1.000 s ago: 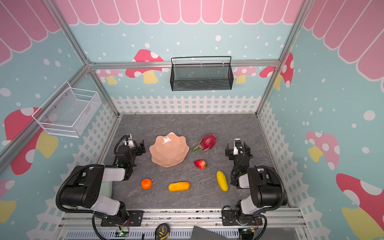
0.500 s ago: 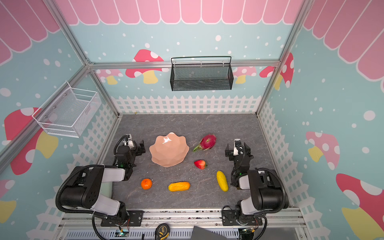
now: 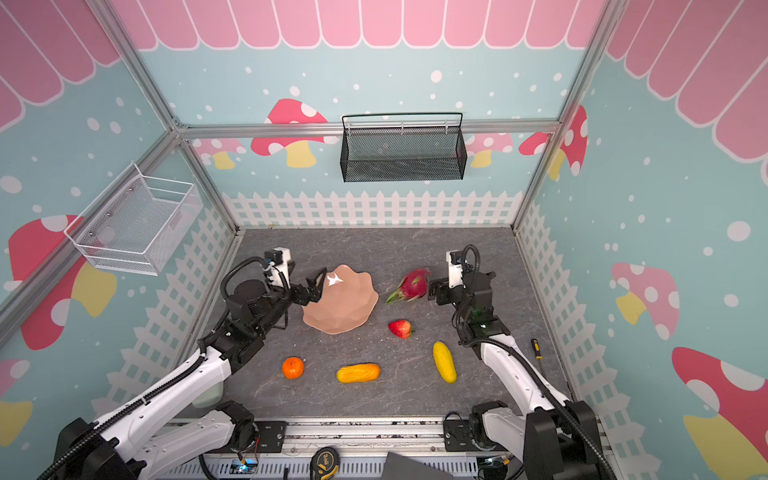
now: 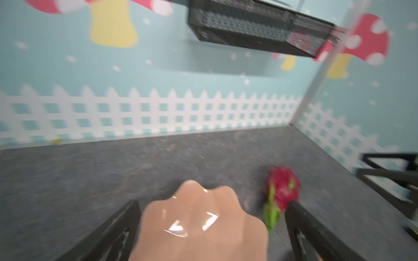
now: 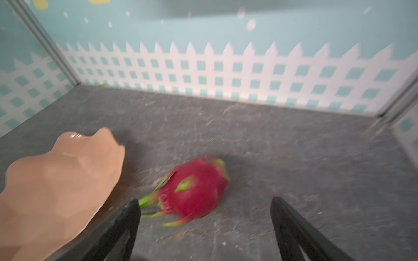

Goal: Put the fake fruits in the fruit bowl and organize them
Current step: 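Grasp the pink dragon fruit with the right gripper while the left arm advances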

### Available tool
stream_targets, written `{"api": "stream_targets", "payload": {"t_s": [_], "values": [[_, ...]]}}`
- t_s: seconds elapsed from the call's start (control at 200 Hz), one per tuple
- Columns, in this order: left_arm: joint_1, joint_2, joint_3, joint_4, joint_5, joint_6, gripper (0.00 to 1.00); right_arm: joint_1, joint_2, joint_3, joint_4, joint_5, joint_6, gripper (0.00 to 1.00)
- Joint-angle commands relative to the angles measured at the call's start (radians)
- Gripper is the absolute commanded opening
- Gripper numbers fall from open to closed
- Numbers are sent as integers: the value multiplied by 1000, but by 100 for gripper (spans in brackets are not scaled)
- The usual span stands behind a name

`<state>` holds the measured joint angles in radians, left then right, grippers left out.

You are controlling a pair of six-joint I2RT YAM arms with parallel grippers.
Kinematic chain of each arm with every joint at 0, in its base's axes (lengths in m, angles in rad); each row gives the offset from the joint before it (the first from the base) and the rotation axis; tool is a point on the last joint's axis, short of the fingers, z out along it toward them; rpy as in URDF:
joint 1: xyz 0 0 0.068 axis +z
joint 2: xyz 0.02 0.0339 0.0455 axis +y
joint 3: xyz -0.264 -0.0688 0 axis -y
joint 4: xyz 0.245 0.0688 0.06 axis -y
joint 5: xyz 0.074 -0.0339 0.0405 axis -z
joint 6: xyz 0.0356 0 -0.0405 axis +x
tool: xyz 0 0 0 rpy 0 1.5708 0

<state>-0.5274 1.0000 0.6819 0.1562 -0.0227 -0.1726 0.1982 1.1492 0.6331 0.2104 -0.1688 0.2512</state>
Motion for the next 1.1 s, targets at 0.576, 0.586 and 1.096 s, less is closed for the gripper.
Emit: {"api": "stream_targets", "payload": {"t_s": [0.576,0.586,1.096], "values": [[-244,-132,-129,-155,-57,-38,100,57,696,674,-532,168,495,97],[-244,-132,-130,-155,-56,-36,100,59,696,674,-530,169,493,97],[-244,-105,-146,-109,-23,-25,100,90,818,670,-511,190,526,97]]}}
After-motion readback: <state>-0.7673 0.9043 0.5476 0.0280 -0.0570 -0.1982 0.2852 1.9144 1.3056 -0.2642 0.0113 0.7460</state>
